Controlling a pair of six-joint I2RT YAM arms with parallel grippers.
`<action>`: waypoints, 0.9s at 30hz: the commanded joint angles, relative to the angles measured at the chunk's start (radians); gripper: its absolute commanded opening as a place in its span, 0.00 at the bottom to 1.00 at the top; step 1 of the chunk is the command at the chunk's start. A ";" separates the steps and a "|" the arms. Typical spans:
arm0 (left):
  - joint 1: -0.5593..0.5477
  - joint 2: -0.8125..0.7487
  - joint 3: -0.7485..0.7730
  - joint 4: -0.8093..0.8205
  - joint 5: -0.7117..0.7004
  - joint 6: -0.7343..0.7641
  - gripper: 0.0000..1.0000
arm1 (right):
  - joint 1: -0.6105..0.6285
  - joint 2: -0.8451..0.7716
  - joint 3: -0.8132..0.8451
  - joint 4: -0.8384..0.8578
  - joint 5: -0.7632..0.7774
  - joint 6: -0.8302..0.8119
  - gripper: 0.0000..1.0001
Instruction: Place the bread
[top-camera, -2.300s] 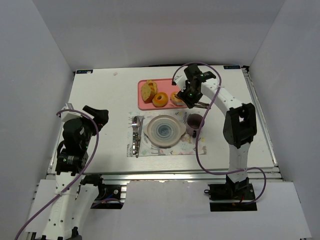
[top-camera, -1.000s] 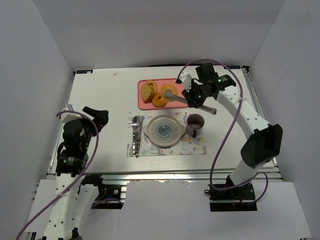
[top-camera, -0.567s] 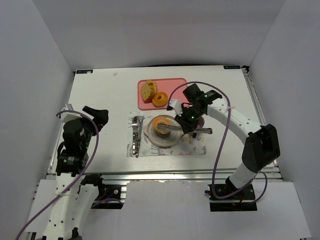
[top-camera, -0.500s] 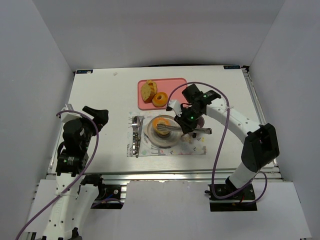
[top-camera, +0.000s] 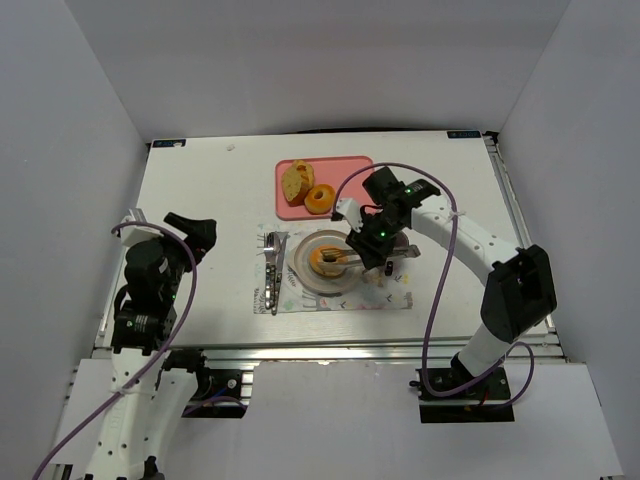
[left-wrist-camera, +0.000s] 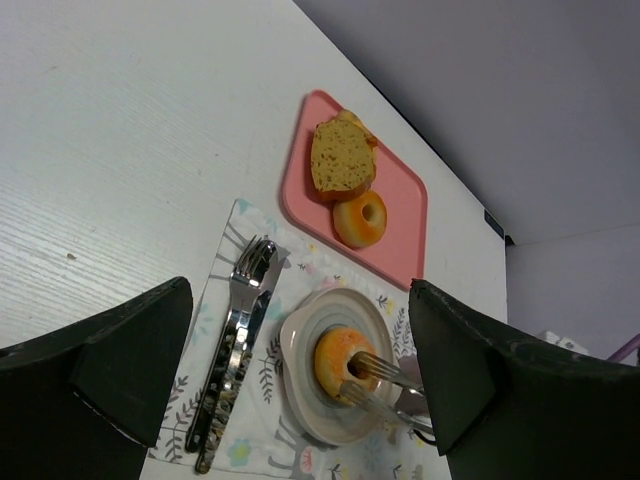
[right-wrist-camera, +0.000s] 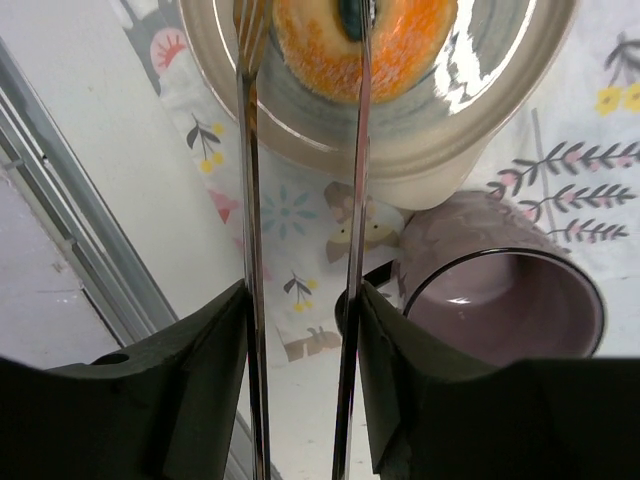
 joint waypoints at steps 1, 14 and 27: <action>-0.001 0.013 0.001 0.009 -0.004 0.009 0.98 | 0.002 -0.055 0.093 0.008 -0.015 -0.020 0.50; 0.001 0.000 0.003 -0.008 -0.007 0.007 0.98 | -0.030 -0.014 0.244 0.026 -0.019 0.014 0.50; -0.001 -0.008 0.013 -0.025 -0.016 0.004 0.98 | -0.251 0.160 0.454 0.110 -0.023 0.229 0.41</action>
